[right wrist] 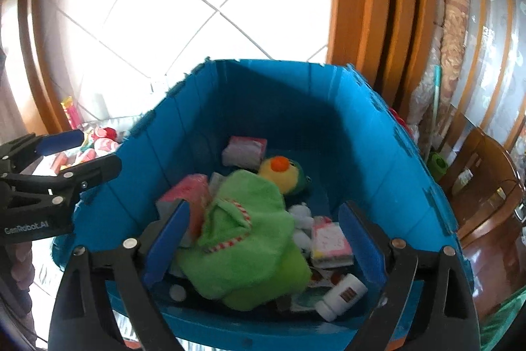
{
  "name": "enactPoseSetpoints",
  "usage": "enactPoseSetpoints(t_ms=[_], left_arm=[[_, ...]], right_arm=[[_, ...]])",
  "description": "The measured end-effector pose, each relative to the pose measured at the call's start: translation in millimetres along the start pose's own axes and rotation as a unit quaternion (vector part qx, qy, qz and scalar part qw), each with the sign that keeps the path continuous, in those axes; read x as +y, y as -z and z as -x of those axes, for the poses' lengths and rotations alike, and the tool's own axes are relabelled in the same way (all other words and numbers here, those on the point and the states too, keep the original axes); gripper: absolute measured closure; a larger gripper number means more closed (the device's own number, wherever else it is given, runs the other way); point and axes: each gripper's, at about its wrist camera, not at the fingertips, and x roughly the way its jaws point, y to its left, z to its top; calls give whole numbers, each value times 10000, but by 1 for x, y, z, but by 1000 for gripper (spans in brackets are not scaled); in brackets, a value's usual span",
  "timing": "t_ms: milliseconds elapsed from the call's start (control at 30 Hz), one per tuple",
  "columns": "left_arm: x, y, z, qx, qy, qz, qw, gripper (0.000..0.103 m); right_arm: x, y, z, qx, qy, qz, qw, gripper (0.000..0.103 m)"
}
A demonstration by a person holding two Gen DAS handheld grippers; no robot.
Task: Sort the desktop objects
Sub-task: 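Withdraw both tools from the blue box back toward the toy pile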
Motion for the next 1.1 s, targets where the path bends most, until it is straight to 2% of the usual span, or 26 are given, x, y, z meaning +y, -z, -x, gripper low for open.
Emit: enactPoseSetpoints(t_ms=[67, 400, 500, 633, 733, 833, 1100], left_arm=[[18, 2, 6, -41, -74, 120, 9999, 19], [133, 38, 34, -147, -413, 499, 9978, 16], [183, 59, 46, -52, -531, 631, 9966, 14], [257, 98, 58, 189, -781, 876, 9929, 6], [301, 125, 60, 429, -974, 1072, 9885, 3], [341, 151, 59, 674, -1144, 1317, 9824, 3], [421, 202, 54, 1013, -1612, 1992, 9613, 3]], right_arm=[[13, -4, 1, -58, -53, 63, 9999, 0], [112, -21, 11, -403, -275, 345, 9982, 0], [155, -24, 16, -546, -343, 385, 9972, 0], [212, -23, 12, -600, -503, 353, 9963, 0], [257, -18, 1, -520, -707, 353, 9955, 0], [294, -9, -20, -204, -912, 334, 9951, 0], [344, 11, -75, 481, -1125, 443, 9915, 0]])
